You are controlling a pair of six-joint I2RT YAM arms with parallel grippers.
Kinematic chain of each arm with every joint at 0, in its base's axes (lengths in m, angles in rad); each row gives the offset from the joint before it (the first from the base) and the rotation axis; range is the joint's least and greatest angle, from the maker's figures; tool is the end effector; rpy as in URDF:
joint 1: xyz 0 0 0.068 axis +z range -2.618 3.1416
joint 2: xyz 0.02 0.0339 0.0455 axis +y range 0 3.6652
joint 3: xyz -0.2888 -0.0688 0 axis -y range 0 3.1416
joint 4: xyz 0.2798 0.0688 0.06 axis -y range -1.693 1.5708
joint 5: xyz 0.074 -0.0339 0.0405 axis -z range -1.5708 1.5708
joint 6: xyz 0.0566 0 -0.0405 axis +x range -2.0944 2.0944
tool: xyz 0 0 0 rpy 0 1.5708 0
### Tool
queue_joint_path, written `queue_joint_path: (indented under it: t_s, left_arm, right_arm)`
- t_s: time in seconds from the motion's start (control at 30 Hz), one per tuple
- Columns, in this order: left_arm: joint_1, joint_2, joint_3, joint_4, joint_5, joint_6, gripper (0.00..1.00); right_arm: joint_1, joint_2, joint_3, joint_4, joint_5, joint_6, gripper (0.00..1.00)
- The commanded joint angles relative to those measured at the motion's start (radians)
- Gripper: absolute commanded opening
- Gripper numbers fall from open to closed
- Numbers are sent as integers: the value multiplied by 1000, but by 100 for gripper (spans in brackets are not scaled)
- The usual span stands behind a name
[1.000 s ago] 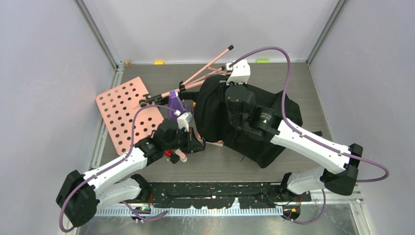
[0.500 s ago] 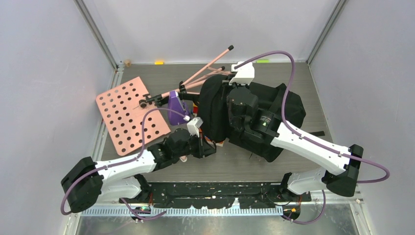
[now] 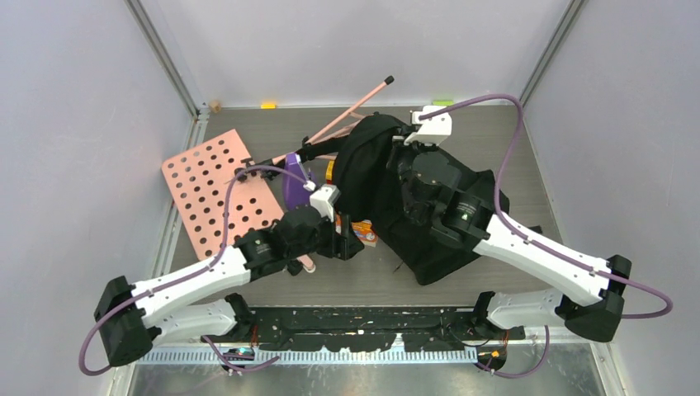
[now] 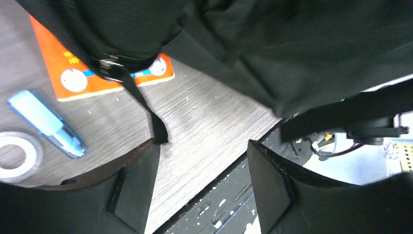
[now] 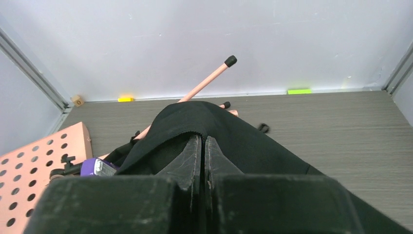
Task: Pack the student bag
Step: Unzip the student bag at the center of the board.
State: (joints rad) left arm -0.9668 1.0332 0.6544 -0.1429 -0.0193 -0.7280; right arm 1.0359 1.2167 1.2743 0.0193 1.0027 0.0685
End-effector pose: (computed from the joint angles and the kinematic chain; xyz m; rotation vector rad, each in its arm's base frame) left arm 0.1528 -0.2195 0.2488 0.2561 2.2407 -0.9637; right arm 0.1939 0.2337 0.4684 0.0777 1.5289 0.1317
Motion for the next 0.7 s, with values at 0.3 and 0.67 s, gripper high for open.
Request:
queue_joint_path:
  t_s: [0.3,0.67]
  left_arm:
    - [126,74,622,-541,-128,464,88]
    - [286,229,806,-421,214,654,97]
  right_arm:
    - [-4,-137,64,-102,-229,7,0]
    - [-3,-194,114,-212,-468,45,0]
